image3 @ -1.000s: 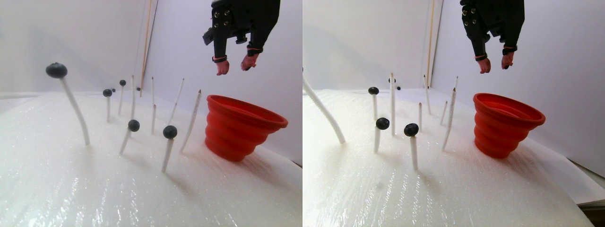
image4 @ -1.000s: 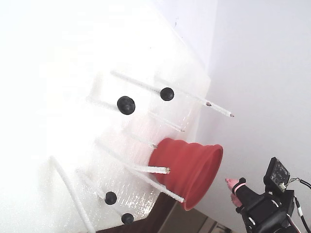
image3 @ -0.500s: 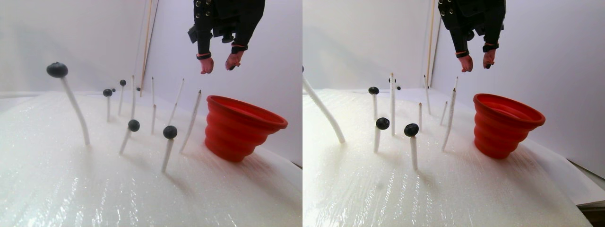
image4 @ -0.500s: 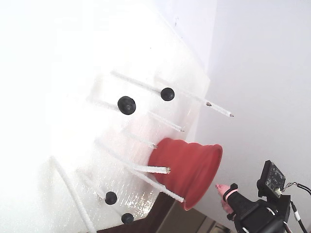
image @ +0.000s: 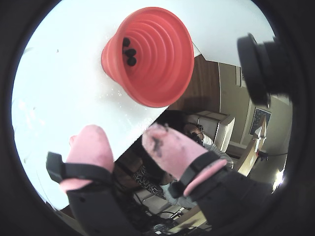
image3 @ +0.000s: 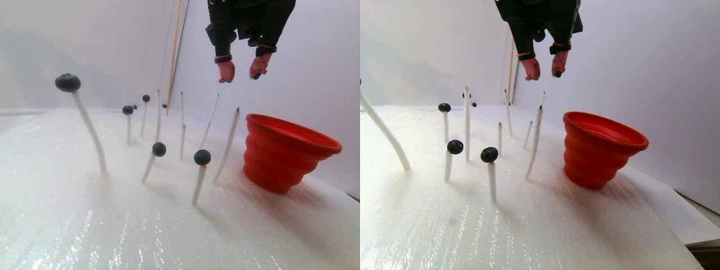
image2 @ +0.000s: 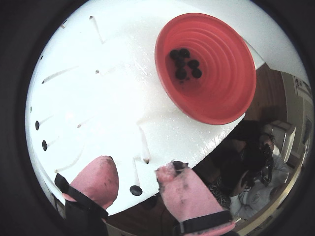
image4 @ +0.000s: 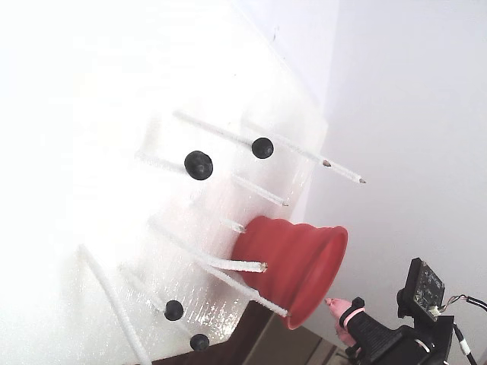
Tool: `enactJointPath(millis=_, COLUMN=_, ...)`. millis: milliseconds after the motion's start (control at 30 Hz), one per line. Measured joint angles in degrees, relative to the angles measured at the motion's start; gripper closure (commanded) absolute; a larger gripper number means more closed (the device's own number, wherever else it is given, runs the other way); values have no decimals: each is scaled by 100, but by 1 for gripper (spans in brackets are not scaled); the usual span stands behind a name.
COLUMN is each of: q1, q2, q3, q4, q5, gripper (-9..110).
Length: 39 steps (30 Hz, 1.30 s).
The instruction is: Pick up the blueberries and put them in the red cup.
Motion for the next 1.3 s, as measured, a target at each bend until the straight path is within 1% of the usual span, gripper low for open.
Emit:
enactJointPath(millis=733, q1=-475, q2=1178, q3=993, q4=756, q5=413, gripper=87)
enactJointPath(millis=1300, q1=-554, q2=1468, q3=1547, q4=800, q5=413, gripper=87)
